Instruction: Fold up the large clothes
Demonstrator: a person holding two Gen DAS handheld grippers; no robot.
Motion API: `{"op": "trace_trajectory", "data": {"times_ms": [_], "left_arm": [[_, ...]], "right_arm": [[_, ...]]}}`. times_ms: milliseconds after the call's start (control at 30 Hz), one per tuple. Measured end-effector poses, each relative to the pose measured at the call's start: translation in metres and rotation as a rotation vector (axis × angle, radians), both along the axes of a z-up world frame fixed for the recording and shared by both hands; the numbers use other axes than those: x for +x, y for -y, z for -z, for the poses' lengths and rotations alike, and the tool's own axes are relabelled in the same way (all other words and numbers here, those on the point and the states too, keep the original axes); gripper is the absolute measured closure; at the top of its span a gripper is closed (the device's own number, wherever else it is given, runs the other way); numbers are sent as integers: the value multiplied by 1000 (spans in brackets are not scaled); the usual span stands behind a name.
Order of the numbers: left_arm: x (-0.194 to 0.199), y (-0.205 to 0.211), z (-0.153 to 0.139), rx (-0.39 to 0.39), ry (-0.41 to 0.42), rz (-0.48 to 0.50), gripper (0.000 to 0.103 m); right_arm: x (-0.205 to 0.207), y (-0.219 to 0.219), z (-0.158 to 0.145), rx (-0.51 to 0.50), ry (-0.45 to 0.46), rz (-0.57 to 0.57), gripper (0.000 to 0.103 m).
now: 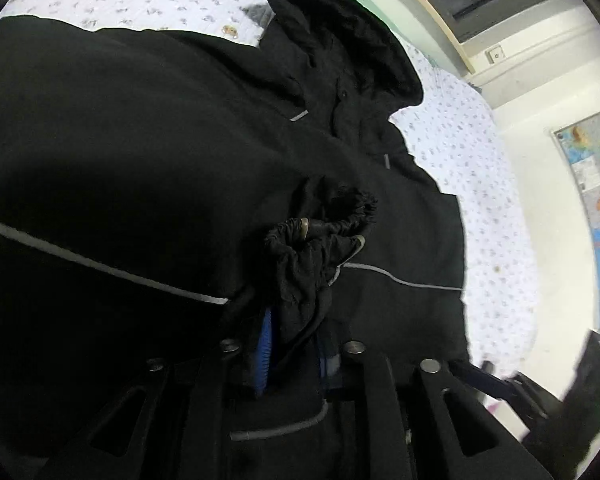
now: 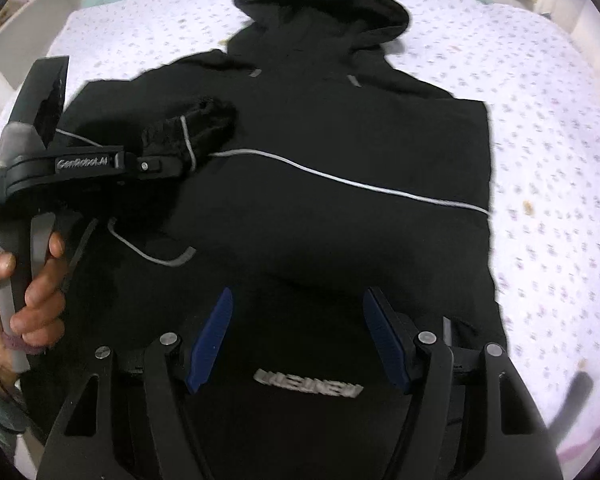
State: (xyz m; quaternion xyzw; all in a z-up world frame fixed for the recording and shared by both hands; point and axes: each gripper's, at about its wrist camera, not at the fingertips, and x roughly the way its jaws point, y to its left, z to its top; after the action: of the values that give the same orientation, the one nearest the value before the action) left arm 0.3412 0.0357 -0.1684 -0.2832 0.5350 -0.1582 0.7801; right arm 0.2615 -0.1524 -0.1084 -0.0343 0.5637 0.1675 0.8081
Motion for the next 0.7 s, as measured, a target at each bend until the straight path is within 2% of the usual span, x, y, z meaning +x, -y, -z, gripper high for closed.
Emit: {"op": "trace_trajectory", "data": {"times_ms": [67,133,300,367,467,600,633,667,700], "left_arm": [[-7,-5,-7,-50,-7,22,58],[-21,-15,-21,-87,22,23,43],[-48,-36,-50,-89,61,-10,41],[-61,-49,-55,-30,66,-32,41],[-80,-66,-60,82,69,-50,41],[-97,-84,-63,109,60,-79,42],[-99,-87,-63,111,60,-84,41],[-99,-88,-64,117,61,-89,41],[-100,-88,-65,130,64,-98,41]], "right_arm": [[12,-2,-4,85,-26,9,32],[21,-4,-6,142,-41,18,32],[43,-22,3,254,-107,33,27],[56,-33,16,277,-137,58,26],[75,-45,35,362,-208,104,26],[92,-68,57,414,-268,145,26],[94,-73,60,407,-273,143,29],[95,-81,60,380,-266,138,39],[96,-83,59,356,-254,130,57]]}}
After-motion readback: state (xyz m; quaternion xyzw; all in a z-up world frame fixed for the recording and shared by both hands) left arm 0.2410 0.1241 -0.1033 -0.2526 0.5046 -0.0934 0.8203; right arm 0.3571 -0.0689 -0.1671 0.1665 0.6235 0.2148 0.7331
